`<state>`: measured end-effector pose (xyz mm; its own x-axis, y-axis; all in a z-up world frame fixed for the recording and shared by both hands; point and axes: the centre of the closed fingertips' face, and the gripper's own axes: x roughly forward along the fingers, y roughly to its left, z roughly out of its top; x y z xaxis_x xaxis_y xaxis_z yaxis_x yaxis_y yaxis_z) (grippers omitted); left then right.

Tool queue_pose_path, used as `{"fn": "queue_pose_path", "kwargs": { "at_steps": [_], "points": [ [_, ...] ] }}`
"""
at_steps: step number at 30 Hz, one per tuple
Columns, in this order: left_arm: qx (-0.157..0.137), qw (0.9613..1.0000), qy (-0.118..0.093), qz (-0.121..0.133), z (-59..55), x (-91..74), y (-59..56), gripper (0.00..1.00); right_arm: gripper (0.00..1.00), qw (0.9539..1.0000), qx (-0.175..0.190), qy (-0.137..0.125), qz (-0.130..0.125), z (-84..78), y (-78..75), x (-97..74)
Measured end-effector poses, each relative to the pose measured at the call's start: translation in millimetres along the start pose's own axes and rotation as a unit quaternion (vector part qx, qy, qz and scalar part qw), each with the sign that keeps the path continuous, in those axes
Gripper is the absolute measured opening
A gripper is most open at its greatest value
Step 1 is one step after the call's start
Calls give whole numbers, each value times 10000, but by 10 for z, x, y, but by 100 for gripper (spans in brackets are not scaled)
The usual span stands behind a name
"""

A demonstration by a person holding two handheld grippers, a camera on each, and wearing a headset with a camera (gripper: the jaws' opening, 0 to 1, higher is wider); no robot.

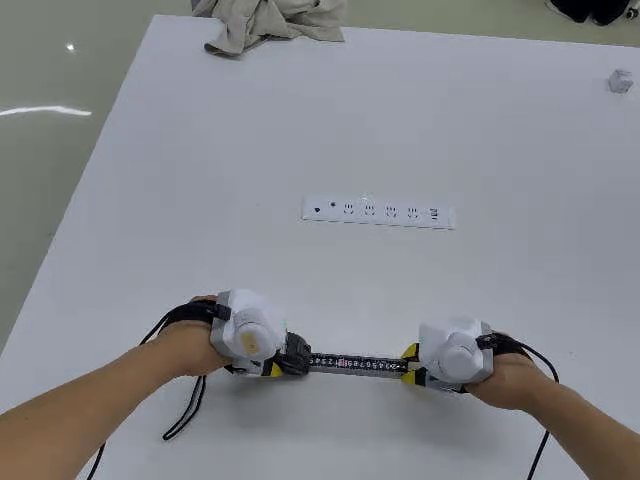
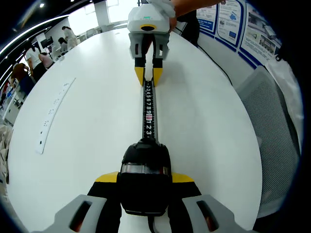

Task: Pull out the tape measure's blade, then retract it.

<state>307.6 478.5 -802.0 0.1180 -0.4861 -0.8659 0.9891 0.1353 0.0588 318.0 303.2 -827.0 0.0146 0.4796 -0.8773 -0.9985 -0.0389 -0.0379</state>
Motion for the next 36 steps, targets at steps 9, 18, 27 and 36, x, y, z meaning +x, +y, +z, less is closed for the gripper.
{"fn": "queue_pose_path", "kwargs": {
  "at_steps": [9, 18, 27, 36],
  "points": [
    [-5, 10000, 12, -7, 2, -4, 0, 34, 12, 10000, 15, 55, -41, -106, -7, -69],
    [-18, 10000, 30, -12, 1, -8, 0, 34, 12, 9997, 68, 205, -86, -294, -31, -167],
    [-10, 10000, 45, -25, -4, -1, 3, 34, 12, 9996, 118, 227, -124, -373, -27, -215],
    [-13, 10000, 59, -32, -9, 4, 4, 34, 12, 9994, 193, 267, -140, -504, -40, -275]
  ]
}}
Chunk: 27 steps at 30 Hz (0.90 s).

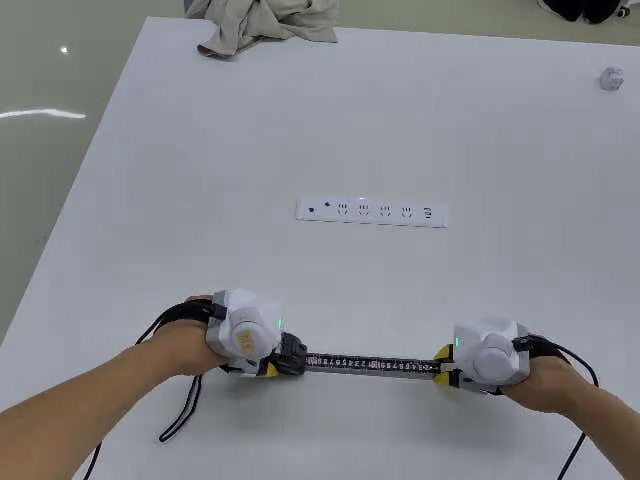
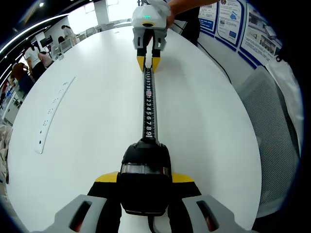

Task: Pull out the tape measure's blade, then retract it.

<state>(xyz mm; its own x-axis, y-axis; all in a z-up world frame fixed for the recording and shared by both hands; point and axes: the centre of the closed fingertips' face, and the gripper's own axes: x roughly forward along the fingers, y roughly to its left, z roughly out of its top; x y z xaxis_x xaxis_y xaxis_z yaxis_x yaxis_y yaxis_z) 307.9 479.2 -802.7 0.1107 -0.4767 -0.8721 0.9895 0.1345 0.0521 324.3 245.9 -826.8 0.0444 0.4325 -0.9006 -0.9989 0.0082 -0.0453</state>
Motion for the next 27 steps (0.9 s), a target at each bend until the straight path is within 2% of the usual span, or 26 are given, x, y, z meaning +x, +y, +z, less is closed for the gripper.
{"fn": "queue_pose_path", "kwargs": {
  "at_steps": [27],
  "points": [
    [6, 10000, 39, -2, -5, 7, 1, 34, 12, 10000, 31, -5, -9, -92, 1, -53]
  ]
}}
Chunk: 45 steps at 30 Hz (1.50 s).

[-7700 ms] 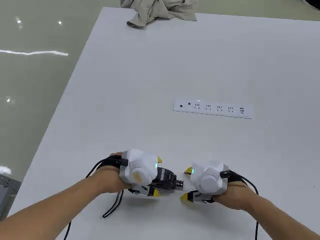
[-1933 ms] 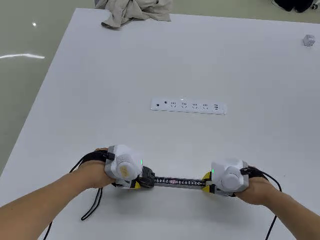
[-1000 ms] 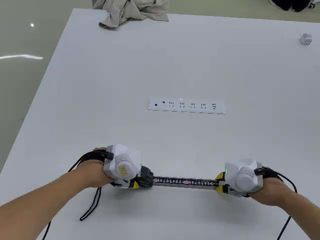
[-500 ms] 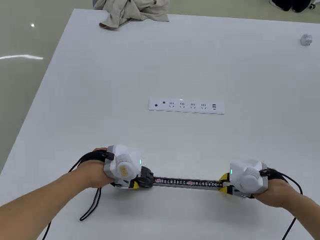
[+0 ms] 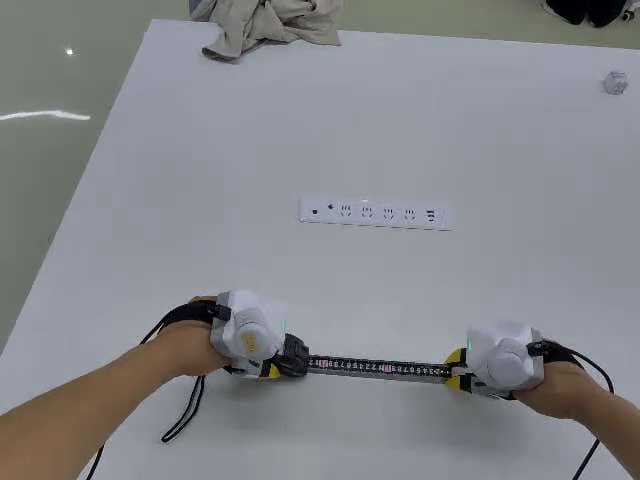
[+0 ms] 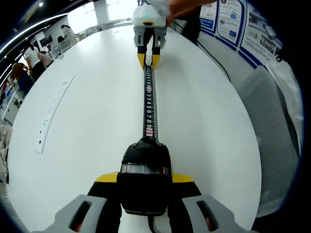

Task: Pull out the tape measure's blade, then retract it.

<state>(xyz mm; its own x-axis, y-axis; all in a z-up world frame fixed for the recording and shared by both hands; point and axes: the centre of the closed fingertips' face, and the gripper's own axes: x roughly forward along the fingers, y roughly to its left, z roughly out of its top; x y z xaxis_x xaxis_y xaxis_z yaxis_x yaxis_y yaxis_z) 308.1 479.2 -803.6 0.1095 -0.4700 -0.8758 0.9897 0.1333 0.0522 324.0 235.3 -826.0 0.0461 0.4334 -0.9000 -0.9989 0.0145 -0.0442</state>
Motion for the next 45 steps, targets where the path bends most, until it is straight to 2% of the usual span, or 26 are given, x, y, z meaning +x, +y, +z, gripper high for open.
{"fn": "queue_pose_path", "kwargs": {
  "at_steps": [21, 24, 25, 29, 39, 40, 45],
  "points": [
    [68, 10000, 44, 44, 11, 15, -18, 35, 14, 9999, -99, 77, -26, -13, 5, 14],
    [69, 10000, 58, 34, 11, 14, -15, 35, 14, 9999, 114, 44, -26, -9, 8, 6],
    [71, 10000, 52, 31, 11, 16, -16, 35, 14, 10000, -15, 60, -31, -13, 1, 10],
    [74, 9999, 41, 60, 21, 4, -18, 35, 15, 9999, -82, 87, -64, -7, 9, 3],
    [121, 9999, 61, 100, -11, 47, -18, 37, 15, 9998, -86, 78, -149, -4, 9, -4],
    [44, 10000, 32, 19, -9, 56, -45, 37, 15, 9998, -55, 73, -178, -5, 9, -5],
    [105, 9999, -50, 124, 10, 35, -54, 38, 16, 9998, -63, 69, -202, -8, 3, -1]
  ]
}}
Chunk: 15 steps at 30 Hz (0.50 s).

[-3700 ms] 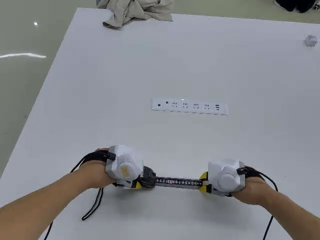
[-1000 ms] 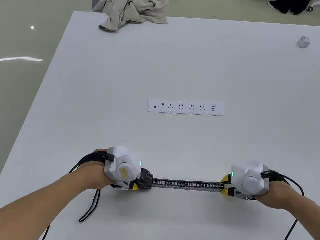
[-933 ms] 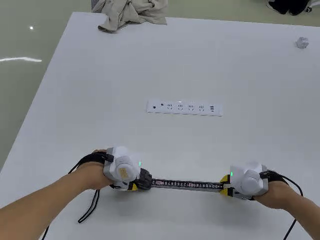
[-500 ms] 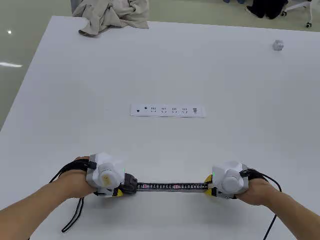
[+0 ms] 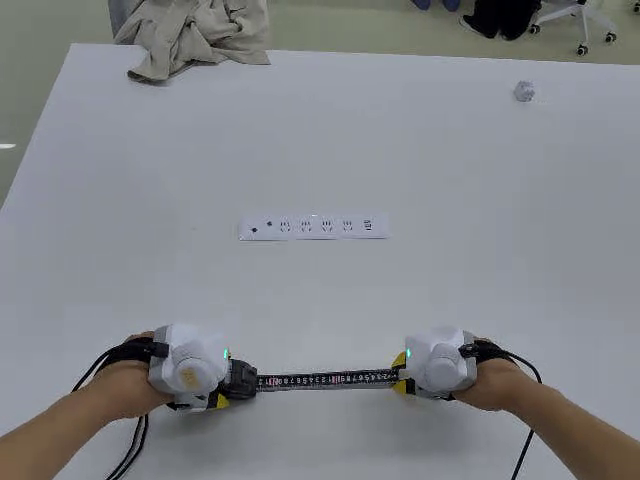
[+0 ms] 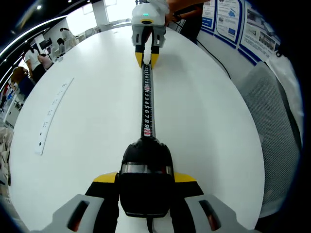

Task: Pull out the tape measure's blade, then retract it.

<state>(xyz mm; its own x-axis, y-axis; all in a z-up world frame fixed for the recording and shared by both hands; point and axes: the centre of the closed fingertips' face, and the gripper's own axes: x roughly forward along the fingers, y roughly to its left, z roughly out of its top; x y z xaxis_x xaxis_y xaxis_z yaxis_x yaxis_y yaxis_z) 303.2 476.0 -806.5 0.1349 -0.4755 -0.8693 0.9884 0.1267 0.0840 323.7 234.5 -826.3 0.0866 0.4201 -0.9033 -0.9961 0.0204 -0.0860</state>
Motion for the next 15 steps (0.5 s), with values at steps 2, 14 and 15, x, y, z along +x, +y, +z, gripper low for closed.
{"fn": "queue_pose_path", "kwargs": {
  "at_steps": [2, 14, 15],
  "points": [
    [-12, 10000, -22, 39, -5, 3, 10, 38, 16, 10000, -18, 1, 5, -4, -3, 2],
    [-31, 9998, -40, 174, 1, -28, 49, 37, 16, 10000, 43, 43, -31, -8, -7, 4],
    [-33, 9998, -31, 182, -10, -27, 53, 37, 16, 10000, 43, 46, -40, -8, -6, 3]
  ]
}}
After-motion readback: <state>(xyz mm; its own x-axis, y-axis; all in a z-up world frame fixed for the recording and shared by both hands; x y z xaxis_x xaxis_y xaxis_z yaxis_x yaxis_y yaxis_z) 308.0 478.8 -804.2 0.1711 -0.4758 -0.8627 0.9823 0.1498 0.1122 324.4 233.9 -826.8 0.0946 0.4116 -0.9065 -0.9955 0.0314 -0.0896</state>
